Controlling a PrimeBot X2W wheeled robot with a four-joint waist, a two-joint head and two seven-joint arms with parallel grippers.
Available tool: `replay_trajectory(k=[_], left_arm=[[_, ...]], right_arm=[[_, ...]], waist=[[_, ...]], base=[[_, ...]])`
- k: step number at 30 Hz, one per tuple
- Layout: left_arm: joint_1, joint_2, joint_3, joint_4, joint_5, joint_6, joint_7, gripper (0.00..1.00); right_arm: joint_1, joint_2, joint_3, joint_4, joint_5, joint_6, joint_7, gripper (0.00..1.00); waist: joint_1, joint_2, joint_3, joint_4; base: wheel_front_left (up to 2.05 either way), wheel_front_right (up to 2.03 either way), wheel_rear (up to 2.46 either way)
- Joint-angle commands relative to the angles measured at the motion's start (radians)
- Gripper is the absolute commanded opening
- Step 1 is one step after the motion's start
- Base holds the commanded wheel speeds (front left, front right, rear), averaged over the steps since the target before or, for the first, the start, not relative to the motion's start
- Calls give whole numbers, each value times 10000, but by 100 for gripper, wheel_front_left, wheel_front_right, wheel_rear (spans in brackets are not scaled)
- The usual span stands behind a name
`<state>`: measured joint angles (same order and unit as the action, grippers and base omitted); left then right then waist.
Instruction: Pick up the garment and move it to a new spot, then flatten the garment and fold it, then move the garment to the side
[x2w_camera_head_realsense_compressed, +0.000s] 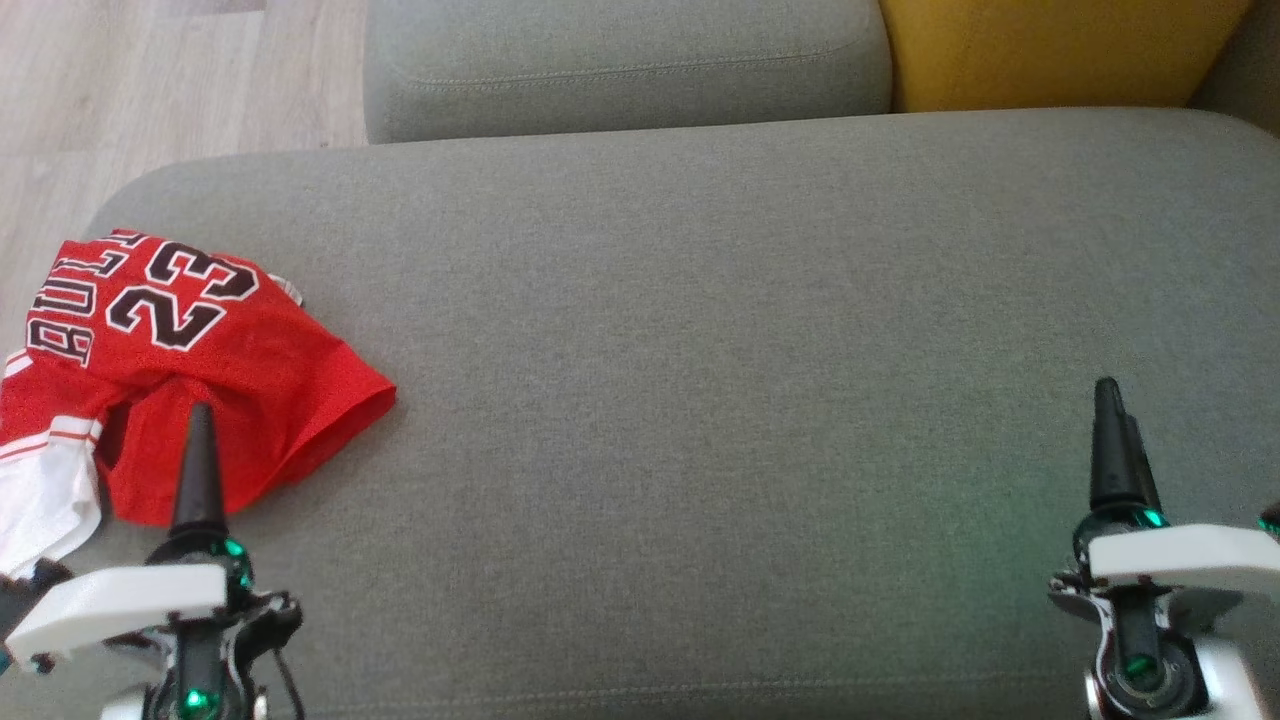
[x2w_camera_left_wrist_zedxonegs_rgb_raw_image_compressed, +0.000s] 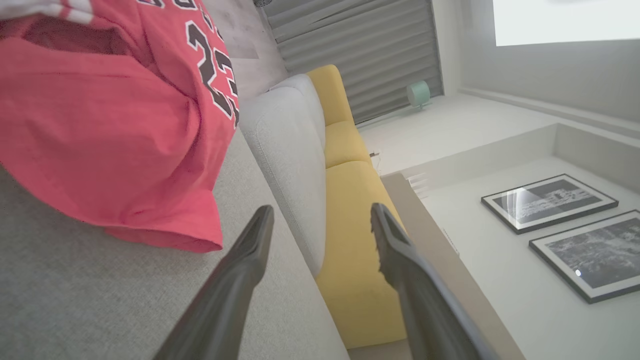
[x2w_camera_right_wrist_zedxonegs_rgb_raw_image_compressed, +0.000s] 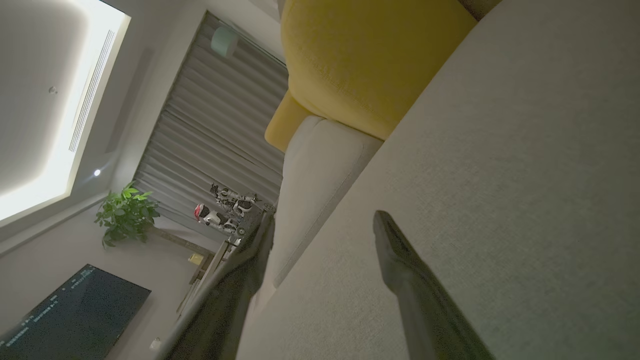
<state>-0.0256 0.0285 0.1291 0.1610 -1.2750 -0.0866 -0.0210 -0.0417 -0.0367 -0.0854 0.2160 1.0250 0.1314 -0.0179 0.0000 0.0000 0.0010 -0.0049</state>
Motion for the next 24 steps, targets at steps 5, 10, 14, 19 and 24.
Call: replay_trajectory(k=[5, 10, 14, 19, 24], left_arm=[[-494, 131, -264, -868, 1158, 87, -245, 100], [-452, 137, -569, -1070, 1981, 147, -390, 100], [-453, 141, -816, -1205, 2999, 235, -507, 100], [-509, 147, -1191, -1435, 4342, 449, -654, 100], [-527, 154, -1582, -1568, 5674, 712, -799, 100]], right_arm=[[-622, -80, 326, -623, -1313, -3, -256, 100], [-677, -84, 433, -786, -2237, -3, -403, 100], [-739, -87, 566, -850, -2976, -4, -521, 100], [-763, -90, 638, -1004, -3842, -4, -669, 100], [-798, -94, 841, -1064, -4730, -4, -815, 100]], waist=[[0, 0, 13, -4], [0, 0, 12, -42], [0, 0, 3, -93], [0, 0, 35, -132], [0, 0, 73, -176]], base=[[0, 0, 0], [0, 0, 0], [0, 0, 0], [0, 0, 0], [0, 0, 0]])
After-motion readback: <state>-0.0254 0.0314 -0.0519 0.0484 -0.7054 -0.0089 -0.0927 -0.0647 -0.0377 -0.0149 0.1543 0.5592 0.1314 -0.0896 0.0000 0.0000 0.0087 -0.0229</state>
